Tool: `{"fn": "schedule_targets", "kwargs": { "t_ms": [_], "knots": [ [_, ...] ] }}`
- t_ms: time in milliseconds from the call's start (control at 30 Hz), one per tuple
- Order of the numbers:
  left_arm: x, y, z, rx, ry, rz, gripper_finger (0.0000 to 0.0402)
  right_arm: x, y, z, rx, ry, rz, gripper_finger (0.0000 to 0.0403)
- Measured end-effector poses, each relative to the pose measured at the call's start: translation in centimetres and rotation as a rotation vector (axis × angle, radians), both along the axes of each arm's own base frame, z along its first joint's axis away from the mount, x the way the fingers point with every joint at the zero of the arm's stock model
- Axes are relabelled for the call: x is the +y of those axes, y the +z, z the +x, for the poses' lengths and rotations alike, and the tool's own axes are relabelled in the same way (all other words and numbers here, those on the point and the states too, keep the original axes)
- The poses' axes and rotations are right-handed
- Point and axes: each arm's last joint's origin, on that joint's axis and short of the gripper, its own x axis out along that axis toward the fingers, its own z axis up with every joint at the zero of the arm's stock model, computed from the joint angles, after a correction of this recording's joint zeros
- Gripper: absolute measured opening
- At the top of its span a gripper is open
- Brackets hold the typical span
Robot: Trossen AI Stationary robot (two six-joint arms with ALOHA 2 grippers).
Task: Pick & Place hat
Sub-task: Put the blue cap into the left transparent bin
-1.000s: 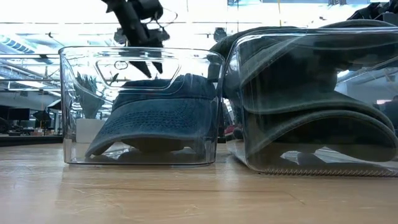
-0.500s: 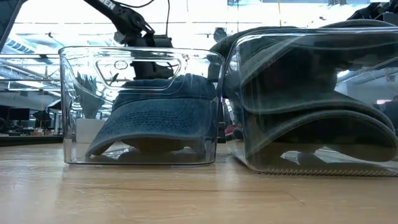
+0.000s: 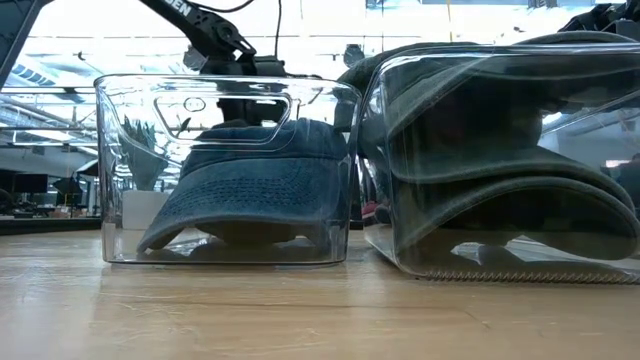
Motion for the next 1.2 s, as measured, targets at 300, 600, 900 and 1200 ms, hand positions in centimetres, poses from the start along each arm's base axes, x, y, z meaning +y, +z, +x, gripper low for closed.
{"fn": "schedule_targets", "kwargs": {
  "t_ms": [300, 600, 900, 1200],
  "knots": [
    [-1.0, -0.2, 0.6, -0.011, -0.005, -0.028, 0.0174, 0.0, 0.0, 0.0, 0.0, 0.001, 0.0, 0.0],
    [-1.5, -2.7, 0.1, 0.004, 0.002, -0.029, 0.0153, 0.0, 0.0, 0.0, 0.0, 0.001, 0.0, 0.0],
    [-1.2, -3.4, 0.0, 0.015, 0.048, 0.041, 0.0152, 0.0, 0.0, 0.0, 0.0, 0.0, 0.0, 0.0],
    [-1.6, -3.9, -0.1, -0.01, 0.054, -0.033, 0.0152, 0.0, 0.0, 0.0, 0.0, 0.0, 0.0, 0.0]
  ]
}}
